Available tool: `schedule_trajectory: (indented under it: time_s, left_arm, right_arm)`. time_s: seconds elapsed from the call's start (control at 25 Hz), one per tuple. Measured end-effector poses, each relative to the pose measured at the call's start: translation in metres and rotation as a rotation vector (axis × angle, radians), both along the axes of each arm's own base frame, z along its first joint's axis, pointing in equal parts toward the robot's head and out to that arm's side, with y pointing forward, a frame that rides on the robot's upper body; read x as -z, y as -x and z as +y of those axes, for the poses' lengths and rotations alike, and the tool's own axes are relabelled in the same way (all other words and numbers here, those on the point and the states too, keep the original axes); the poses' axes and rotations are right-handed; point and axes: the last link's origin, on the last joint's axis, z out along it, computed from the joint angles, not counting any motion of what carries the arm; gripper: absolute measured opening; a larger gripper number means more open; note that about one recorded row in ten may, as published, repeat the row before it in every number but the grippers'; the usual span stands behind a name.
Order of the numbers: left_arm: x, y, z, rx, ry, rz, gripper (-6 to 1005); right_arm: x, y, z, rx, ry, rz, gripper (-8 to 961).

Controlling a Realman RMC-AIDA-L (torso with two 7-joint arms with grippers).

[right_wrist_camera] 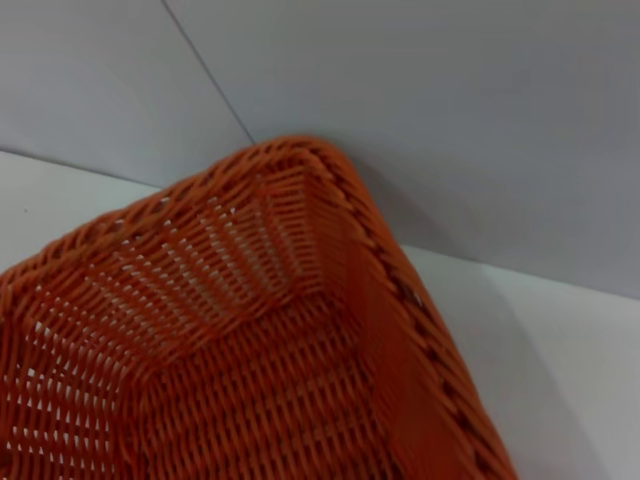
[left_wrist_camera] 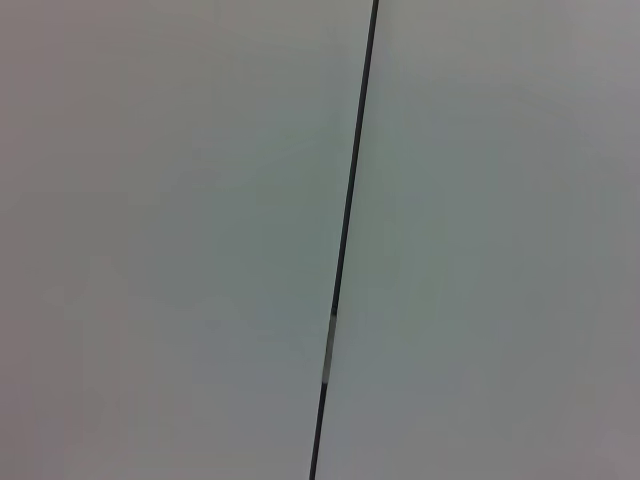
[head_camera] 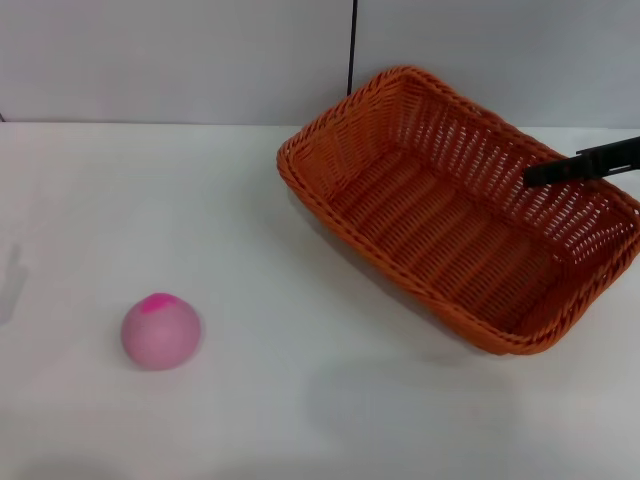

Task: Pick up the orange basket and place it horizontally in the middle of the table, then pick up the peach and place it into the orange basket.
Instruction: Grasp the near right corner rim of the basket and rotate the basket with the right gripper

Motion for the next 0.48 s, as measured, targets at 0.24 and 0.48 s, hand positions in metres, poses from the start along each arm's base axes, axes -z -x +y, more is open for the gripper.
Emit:
schedule_trajectory:
  time_s: [0.24, 0.48]
  left_arm:
    - [-0.0009, -0.0004, 0.0016, 0.005, 0.0, 0.003, 802]
    - [-0.0011, -0.0002, 0.0019, 0.004, 0.0, 0.004, 802]
  right_arm:
    - [0.0112, -0.0004, 0.0029, -0.009, 0.0, 0.001, 611]
    - [0.0122, -0.0006, 0.0034, -0.02, -0.005, -0.003, 597]
